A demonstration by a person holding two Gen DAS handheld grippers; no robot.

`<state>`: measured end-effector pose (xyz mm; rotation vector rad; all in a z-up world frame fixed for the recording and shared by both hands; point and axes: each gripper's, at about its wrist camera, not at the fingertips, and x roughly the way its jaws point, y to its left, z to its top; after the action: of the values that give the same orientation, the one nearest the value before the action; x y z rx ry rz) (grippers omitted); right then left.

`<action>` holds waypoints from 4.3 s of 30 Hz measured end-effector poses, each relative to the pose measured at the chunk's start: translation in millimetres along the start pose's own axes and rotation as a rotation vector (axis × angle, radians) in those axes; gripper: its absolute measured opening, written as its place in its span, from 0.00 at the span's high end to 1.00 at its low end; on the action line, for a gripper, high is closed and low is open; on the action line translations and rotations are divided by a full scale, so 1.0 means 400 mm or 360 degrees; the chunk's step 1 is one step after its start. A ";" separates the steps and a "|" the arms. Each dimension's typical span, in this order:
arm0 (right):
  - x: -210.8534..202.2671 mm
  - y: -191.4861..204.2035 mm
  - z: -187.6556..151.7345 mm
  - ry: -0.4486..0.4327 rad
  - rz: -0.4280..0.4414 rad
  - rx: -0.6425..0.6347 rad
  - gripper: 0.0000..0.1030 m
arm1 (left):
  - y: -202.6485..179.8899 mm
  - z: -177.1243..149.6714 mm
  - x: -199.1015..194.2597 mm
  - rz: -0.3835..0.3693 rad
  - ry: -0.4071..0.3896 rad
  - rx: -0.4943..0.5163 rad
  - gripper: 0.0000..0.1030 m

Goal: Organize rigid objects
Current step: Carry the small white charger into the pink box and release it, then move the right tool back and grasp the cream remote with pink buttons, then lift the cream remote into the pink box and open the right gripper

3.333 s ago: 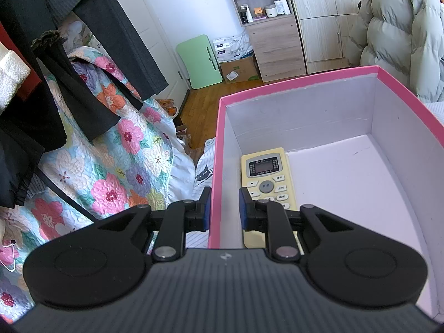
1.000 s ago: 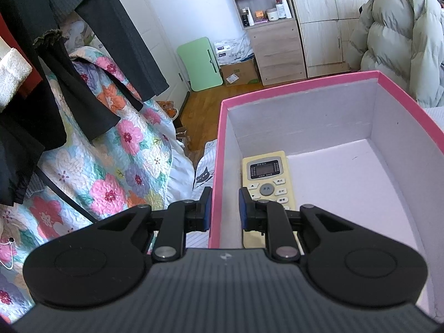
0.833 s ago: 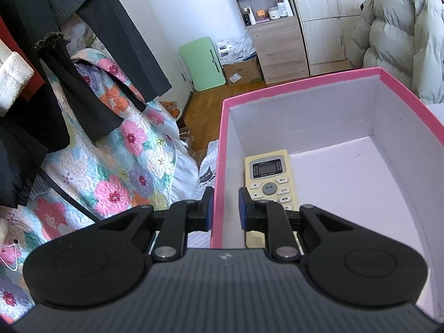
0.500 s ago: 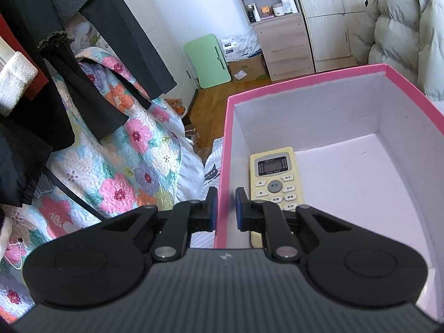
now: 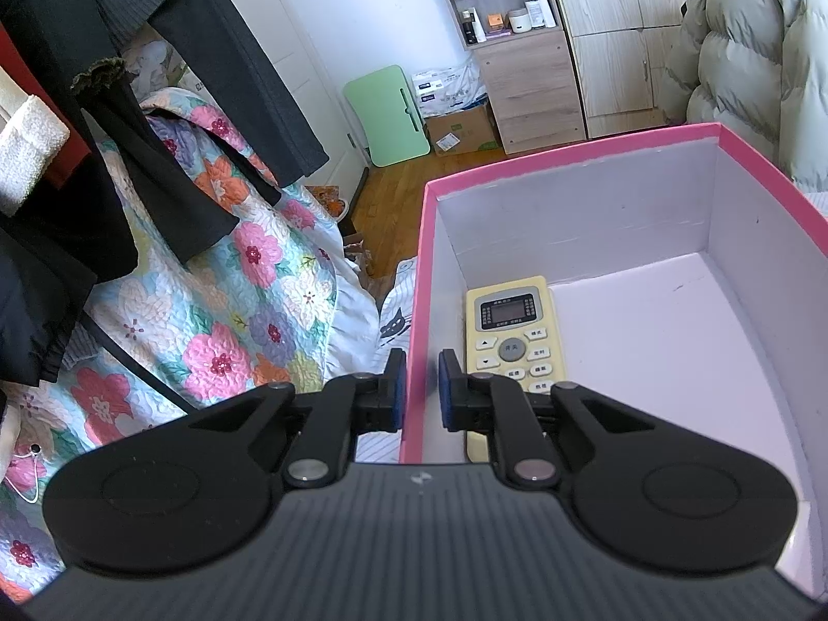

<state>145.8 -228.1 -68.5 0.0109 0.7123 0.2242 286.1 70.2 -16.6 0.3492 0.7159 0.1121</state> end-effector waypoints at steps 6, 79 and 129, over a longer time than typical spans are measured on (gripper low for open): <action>-0.044 0.026 0.023 -0.0057 0.0018 -0.0026 0.40 | -0.001 0.001 -0.001 0.0000 0.0000 0.0000 0.88; 0.013 -0.046 0.206 0.0068 0.0151 0.0096 0.33 | -0.008 -0.006 -0.014 0.0029 -0.0071 0.0043 0.88; -0.015 0.007 0.246 -0.0263 0.0042 -0.0007 0.44 | 0.015 -0.003 0.001 -0.0026 -0.0091 -0.0070 0.88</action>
<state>204.7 -220.3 10.1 0.0344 0.5472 0.2468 285.8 76.2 -15.6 0.3034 0.6587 0.1019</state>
